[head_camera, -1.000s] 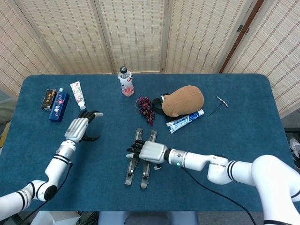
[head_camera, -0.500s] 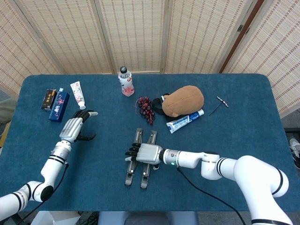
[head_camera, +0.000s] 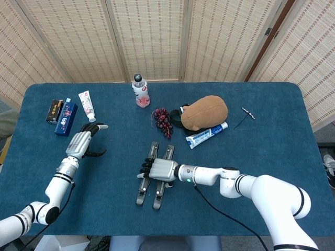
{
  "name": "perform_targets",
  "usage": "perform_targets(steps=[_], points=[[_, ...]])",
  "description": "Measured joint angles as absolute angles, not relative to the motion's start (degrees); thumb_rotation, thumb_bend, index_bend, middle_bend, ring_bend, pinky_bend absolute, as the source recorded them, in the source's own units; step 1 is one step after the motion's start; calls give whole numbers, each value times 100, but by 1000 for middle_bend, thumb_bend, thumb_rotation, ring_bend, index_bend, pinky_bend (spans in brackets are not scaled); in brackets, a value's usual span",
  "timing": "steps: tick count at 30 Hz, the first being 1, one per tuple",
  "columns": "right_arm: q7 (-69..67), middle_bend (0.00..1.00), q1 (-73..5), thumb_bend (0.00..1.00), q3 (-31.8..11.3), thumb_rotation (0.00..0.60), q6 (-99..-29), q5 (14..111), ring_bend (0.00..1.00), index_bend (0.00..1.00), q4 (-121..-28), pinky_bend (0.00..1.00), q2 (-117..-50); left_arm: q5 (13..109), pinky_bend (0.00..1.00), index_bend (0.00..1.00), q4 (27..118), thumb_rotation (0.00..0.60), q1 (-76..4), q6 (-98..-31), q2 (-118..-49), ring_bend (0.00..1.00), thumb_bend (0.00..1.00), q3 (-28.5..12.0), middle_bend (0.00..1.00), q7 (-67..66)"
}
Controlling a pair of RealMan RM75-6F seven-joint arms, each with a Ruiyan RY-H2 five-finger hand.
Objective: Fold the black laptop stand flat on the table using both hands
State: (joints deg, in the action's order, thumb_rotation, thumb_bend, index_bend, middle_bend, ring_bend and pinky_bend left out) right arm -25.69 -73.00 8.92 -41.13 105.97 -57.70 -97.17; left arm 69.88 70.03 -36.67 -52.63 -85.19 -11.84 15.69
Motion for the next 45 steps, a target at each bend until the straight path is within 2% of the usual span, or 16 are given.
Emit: perform_targets(steps=[6,15,21,25,28,30,32,34,37,45], points=[[-2635,231,-7314,183,953,600,-4203,10575,0,67,-5611,0,-9810,7011,0,192,6976,600,-3666,-5225,-8530,144,222,-1172,146,1601],[-2649,397,-7308,244,961,600,-4307,10507,6,228,-5480,0,-9919,7040,0,192,7005,600,-3657,-5231,-8519,141,221,-1173,144,1601],[-2614,548,-7238,305,939,600,-4481,10466,133,346,-5320,0,-10008,7047,0,192,7034,600,-3640,-5250,-8505,140,221,-1173,143,1591],[-2586,559,-7201,311,959,600,-4511,10444,148,356,-5273,0,-10041,7040,0,192,7048,600,-3638,-5233,-8500,139,221,-1167,143,1573],[-2579,494,-7194,308,960,600,-4512,10422,135,336,-5308,0,-10018,7039,0,192,7069,600,-3637,-5232,-8495,139,222,-1170,142,1566],[-2557,381,-7185,294,945,600,-4515,10390,81,233,-5362,0,-9978,7042,0,192,7083,600,-3636,-5244,-8490,139,222,-1174,142,1556],[-2476,147,-7160,229,912,600,-4513,10333,9,36,-5427,0,-9930,7045,0,192,7110,600,-3631,-5266,-8479,139,221,-1181,142,1548],[-2361,16,-7127,166,871,600,-4499,10258,0,0,-5529,0,-9867,7054,0,192,7143,600,-3624,-5298,-8461,138,222,-1188,142,1532],[-2071,0,-7043,114,783,600,-4485,10105,0,0,-5765,0,-9711,7071,0,188,7209,600,-3610,-5337,-8421,137,222,-1189,142,1501],[-1056,0,-6486,108,474,600,-4669,9402,0,0,-6787,0,-8809,7154,0,187,7450,600,-3539,-5530,-8269,137,221,-1164,142,1330]])
